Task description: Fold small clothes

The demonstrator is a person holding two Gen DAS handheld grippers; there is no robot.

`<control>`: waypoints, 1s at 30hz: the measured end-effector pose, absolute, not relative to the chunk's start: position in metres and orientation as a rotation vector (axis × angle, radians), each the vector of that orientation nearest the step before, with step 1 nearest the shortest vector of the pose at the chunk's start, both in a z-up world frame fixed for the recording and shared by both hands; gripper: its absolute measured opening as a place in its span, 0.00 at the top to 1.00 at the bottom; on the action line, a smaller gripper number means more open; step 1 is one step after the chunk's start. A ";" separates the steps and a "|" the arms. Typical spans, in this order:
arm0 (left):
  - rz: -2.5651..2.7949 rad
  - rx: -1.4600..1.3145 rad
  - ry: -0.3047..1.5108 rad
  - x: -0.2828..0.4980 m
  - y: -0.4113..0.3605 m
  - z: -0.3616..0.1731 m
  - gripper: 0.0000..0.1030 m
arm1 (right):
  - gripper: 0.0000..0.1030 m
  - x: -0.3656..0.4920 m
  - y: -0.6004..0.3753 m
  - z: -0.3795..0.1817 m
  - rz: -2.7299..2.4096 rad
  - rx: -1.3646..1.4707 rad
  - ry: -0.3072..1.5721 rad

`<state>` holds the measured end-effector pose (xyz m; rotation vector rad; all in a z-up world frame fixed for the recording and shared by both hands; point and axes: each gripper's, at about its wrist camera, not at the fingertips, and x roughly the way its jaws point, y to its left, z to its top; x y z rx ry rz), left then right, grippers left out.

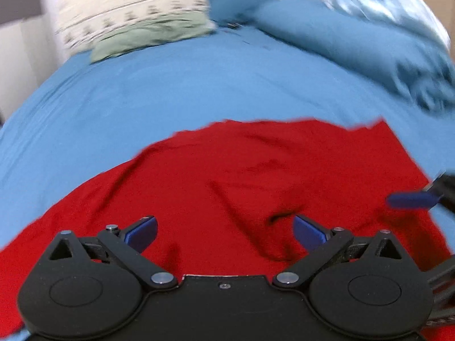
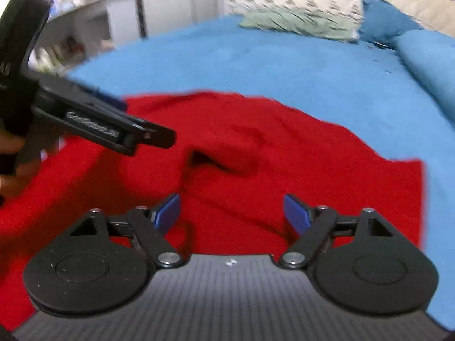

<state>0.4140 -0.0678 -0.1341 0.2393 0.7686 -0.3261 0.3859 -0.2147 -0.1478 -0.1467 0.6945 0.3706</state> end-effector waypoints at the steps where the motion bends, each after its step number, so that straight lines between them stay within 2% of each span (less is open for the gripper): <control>1: -0.331 0.275 0.768 0.415 -0.078 -0.140 0.10 | 0.08 0.380 -0.220 -0.150 0.341 -0.173 0.701; 5: -0.304 0.325 0.774 0.430 -0.099 -0.166 0.24 | 0.07 0.358 -0.238 -0.157 0.257 -0.156 0.706; 8: -0.266 0.198 0.778 0.438 -0.083 -0.166 0.28 | 0.07 0.350 -0.249 -0.163 0.217 -0.108 0.698; 18: -0.131 -0.296 0.782 0.412 0.013 -0.170 0.32 | 0.07 0.362 -0.281 -0.174 0.051 -0.014 0.734; 21: -0.160 -0.297 0.765 0.402 0.015 -0.170 0.29 | 0.07 0.357 -0.296 -0.175 0.015 0.005 0.740; 23: -0.180 -0.272 0.760 0.402 0.008 -0.169 0.24 | 0.05 0.358 -0.303 -0.177 -0.008 0.022 0.744; 25: -0.187 -0.244 0.762 0.411 -0.002 -0.168 0.24 | 0.04 0.358 -0.306 -0.178 -0.028 0.032 0.739; 27: -0.173 -0.215 0.756 0.415 -0.006 -0.168 0.40 | 0.04 0.357 -0.309 -0.179 -0.040 0.031 0.736; 28: -0.154 -0.193 0.757 0.416 -0.008 -0.167 0.70 | 0.04 0.358 -0.309 -0.179 -0.047 0.029 0.734; 29: -0.128 -0.170 0.761 0.420 -0.009 -0.167 0.91 | 0.03 0.358 -0.310 -0.179 -0.052 0.027 0.729; 30: -0.111 -0.165 0.758 0.421 -0.008 -0.165 0.91 | 0.03 0.358 -0.311 -0.179 -0.056 0.024 0.725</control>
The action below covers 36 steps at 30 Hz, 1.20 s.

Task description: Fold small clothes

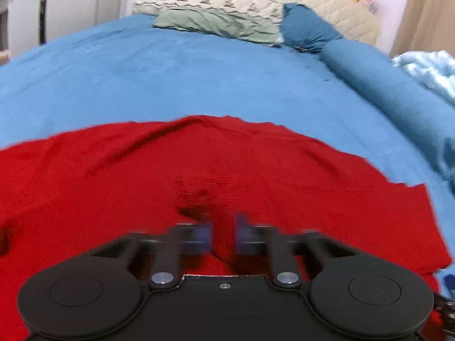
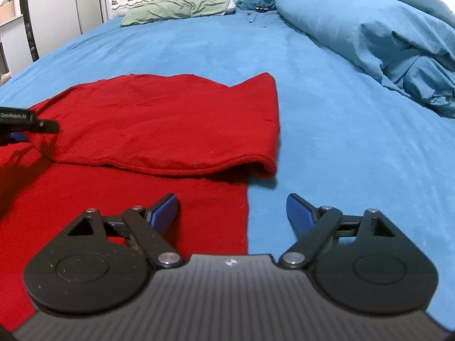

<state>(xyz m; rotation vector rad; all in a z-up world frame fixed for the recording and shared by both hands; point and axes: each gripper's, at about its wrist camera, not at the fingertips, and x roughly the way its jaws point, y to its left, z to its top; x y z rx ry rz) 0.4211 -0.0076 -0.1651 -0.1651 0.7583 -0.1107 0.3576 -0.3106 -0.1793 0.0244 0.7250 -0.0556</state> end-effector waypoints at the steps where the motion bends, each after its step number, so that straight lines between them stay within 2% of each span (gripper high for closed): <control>1: -0.112 -0.184 0.741 0.424 -0.005 -0.161 0.91 | 0.02 0.359 -0.311 -0.180 -0.061 0.020 0.719; 8: 0.012 -0.137 0.539 0.415 0.038 -0.121 0.91 | 0.00 0.393 -0.303 -0.186 -0.083 -0.056 0.713; 14: 0.065 -0.133 0.585 0.408 0.075 -0.143 0.91 | 0.00 0.405 -0.294 -0.189 -0.086 -0.112 0.712; 22: 0.034 -0.127 0.619 0.403 0.086 -0.155 0.90 | 0.00 0.411 -0.301 -0.186 -0.196 -0.241 0.685; 24: 0.026 -0.099 0.658 0.402 0.090 -0.160 0.84 | 0.00 0.408 -0.307 -0.186 -0.179 -0.253 0.705; 26: 0.024 -0.082 0.711 0.401 0.094 -0.165 0.70 | 0.00 0.407 -0.310 -0.185 -0.157 -0.277 0.721; 28: 0.022 -0.064 0.727 0.391 0.101 -0.164 0.62 | 0.00 0.404 -0.311 -0.182 -0.136 -0.305 0.737; 30: 0.002 -0.055 0.707 0.379 0.105 -0.156 0.49 | 0.00 0.400 -0.310 -0.174 -0.120 -0.327 0.754; 32: -0.042 -0.033 0.671 0.372 0.103 -0.146 0.29 | 0.00 0.390 -0.305 -0.157 -0.070 -0.309 0.687; 36: -0.110 -0.002 0.643 0.388 0.078 -0.137 0.27 | 0.00 0.394 -0.281 -0.136 0.118 -0.171 0.598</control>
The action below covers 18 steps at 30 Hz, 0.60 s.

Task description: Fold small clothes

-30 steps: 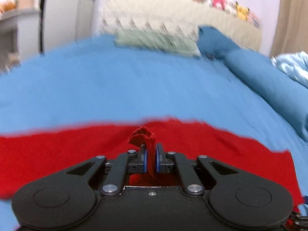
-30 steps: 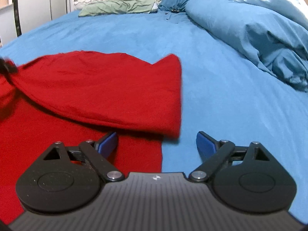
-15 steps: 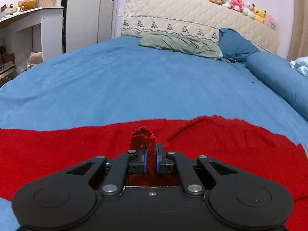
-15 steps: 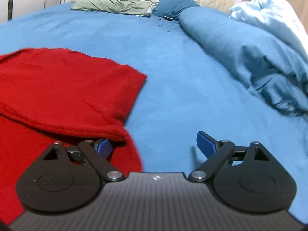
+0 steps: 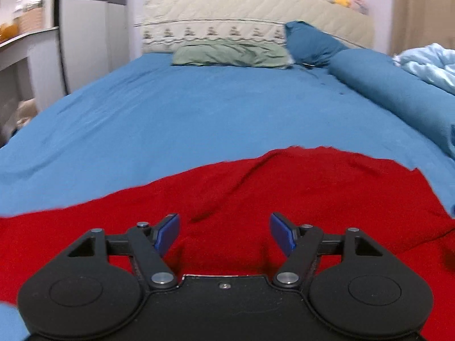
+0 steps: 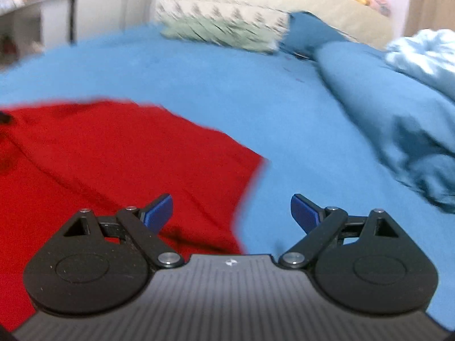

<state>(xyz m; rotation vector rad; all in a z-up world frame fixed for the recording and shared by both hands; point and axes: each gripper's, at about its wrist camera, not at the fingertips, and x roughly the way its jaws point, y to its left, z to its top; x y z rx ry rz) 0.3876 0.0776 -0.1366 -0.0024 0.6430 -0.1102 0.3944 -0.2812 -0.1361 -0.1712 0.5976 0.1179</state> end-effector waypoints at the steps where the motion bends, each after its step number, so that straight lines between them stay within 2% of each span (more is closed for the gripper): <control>1: -0.116 -0.007 0.660 0.396 0.071 -0.140 0.27 | 0.00 0.402 -0.275 -0.138 0.144 -0.137 0.612; 7: -0.103 -0.020 0.773 0.413 0.065 -0.175 0.27 | 0.00 0.431 -0.280 -0.193 0.098 0.064 0.755; 13: -0.127 -0.028 0.742 0.408 0.071 -0.178 0.27 | 0.00 0.432 -0.292 -0.170 0.139 0.159 0.650; 18: -0.129 -0.013 0.744 0.409 0.066 -0.179 0.24 | 0.00 0.500 -0.294 -0.173 0.113 0.234 0.692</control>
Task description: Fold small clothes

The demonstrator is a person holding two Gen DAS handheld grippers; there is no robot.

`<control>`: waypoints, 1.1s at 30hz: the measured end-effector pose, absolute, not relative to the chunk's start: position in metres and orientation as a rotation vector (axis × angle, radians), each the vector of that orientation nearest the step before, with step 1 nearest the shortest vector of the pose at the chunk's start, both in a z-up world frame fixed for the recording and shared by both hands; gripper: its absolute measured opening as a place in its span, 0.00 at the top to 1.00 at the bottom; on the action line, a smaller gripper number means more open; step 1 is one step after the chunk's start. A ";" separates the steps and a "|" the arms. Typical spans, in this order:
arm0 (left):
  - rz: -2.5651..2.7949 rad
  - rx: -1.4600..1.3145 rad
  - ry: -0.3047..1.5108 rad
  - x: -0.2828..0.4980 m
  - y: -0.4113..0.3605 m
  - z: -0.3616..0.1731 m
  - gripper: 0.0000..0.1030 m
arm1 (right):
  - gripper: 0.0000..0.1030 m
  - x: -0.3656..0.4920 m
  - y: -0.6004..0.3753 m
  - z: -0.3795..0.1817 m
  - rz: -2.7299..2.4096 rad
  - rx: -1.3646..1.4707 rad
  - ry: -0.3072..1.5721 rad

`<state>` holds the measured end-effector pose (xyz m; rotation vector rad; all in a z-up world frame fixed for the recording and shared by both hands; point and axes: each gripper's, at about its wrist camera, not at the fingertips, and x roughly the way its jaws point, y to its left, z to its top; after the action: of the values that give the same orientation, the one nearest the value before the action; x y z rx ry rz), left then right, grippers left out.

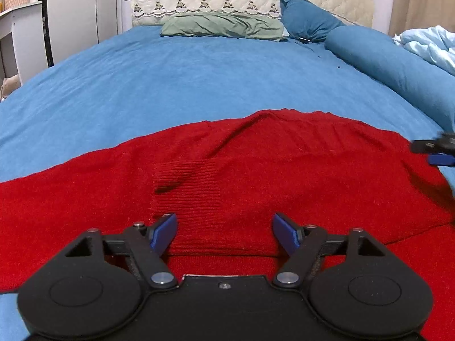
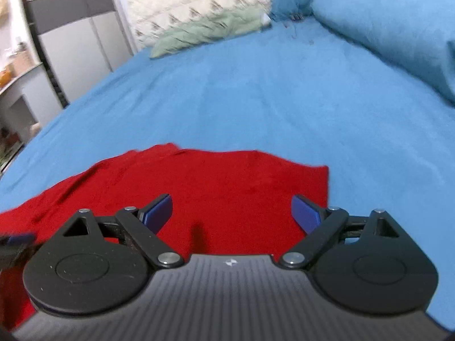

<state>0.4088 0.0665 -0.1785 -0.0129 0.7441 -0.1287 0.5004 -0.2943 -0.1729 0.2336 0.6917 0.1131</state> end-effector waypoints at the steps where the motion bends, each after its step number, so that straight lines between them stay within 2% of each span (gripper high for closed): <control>1: -0.129 -0.015 0.741 0.408 0.067 -0.178 0.24 | 0.00 0.515 -0.298 -0.178 0.079 0.246 0.725; 7: -0.129 -0.033 0.734 0.406 0.071 -0.174 0.23 | 0.00 0.532 -0.318 -0.183 0.016 0.322 0.751; 15: -0.101 -0.120 0.664 0.359 0.111 -0.111 0.22 | 0.00 0.470 -0.291 -0.121 0.166 0.342 0.693; 20: 0.035 -0.202 0.625 0.321 0.182 -0.080 0.06 | 0.00 0.444 -0.257 -0.091 0.292 0.306 0.716; 25: 0.241 -0.395 0.611 0.293 0.283 -0.081 0.07 | 0.00 0.419 -0.218 -0.086 0.379 0.253 0.736; 30: 0.427 -0.619 0.579 0.269 0.368 -0.109 0.09 | 0.00 0.413 -0.179 -0.104 0.381 0.173 0.768; 33: 0.490 -0.712 0.590 0.270 0.399 -0.131 0.19 | 0.00 0.412 -0.169 -0.115 0.389 0.216 0.793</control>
<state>0.2699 0.3987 -0.1307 -0.7119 0.5902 0.4899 0.4123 -0.1690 -0.1148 0.2162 0.7932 0.3889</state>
